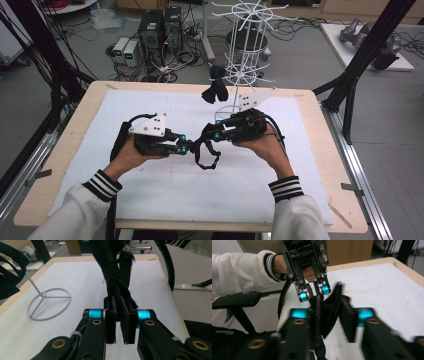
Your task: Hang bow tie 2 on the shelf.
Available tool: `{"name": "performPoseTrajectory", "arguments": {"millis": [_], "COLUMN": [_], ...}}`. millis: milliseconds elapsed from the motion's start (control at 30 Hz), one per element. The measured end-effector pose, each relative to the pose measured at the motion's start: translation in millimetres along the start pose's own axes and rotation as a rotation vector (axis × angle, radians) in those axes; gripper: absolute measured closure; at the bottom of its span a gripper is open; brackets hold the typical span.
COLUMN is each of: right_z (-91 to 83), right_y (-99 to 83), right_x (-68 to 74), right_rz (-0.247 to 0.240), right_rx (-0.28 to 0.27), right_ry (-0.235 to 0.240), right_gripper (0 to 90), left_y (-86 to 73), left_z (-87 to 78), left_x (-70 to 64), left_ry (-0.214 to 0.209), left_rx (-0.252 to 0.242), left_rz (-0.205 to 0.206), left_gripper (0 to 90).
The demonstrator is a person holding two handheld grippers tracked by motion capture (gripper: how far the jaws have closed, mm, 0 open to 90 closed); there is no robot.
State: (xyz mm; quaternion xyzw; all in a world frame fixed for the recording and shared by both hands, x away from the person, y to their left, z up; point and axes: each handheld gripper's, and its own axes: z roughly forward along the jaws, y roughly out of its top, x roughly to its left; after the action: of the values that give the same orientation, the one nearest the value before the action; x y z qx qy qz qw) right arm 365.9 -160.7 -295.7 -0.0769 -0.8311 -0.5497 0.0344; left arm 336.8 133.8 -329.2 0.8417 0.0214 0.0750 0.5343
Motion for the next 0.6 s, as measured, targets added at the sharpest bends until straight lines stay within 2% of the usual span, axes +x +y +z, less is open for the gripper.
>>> {"name": "performPoseTrajectory", "arguments": {"millis": [33,233,467,500,533,600], "right_z": [-0.7,-0.6,-1.2,-1.3,-1.3,-2.5], "right_y": [0.4,1.2,1.7,1.7,1.9,1.8], "right_x": [0.6,2.9,4.1,4.4,4.6,5.1], "right_rz": [-0.015,-0.034,-0.035,-0.035,-0.036,-0.035], "right_rx": [-0.003,0.002,-0.001,0.0,-0.004,0.002], "right_ry": [0.001,-0.001,-0.013,-0.015,-0.02,-0.027], "right_gripper": [80.4,82.6,83.3,83.4,83.4,83.6], "left_y": [0.3,-0.1,-0.9,-1.2,-1.6,-3.3], "left_z": [-0.1,-1.0,-2.3,-2.6,-3.0,-3.1], "left_x": [-0.3,-0.4,0.6,0.9,1.4,3.8], "left_ry": [0.004,0.006,0.012,0.023,0.034,0.04], "left_rx": [-0.002,-0.001,-0.014,-0.019,-0.03,-0.05], "left_rz": [0.002,0.003,-0.012,-0.02,-0.033,-0.08], "left_gripper": [83.2,83.2,81.2,78.9,72.4,51.4]}}
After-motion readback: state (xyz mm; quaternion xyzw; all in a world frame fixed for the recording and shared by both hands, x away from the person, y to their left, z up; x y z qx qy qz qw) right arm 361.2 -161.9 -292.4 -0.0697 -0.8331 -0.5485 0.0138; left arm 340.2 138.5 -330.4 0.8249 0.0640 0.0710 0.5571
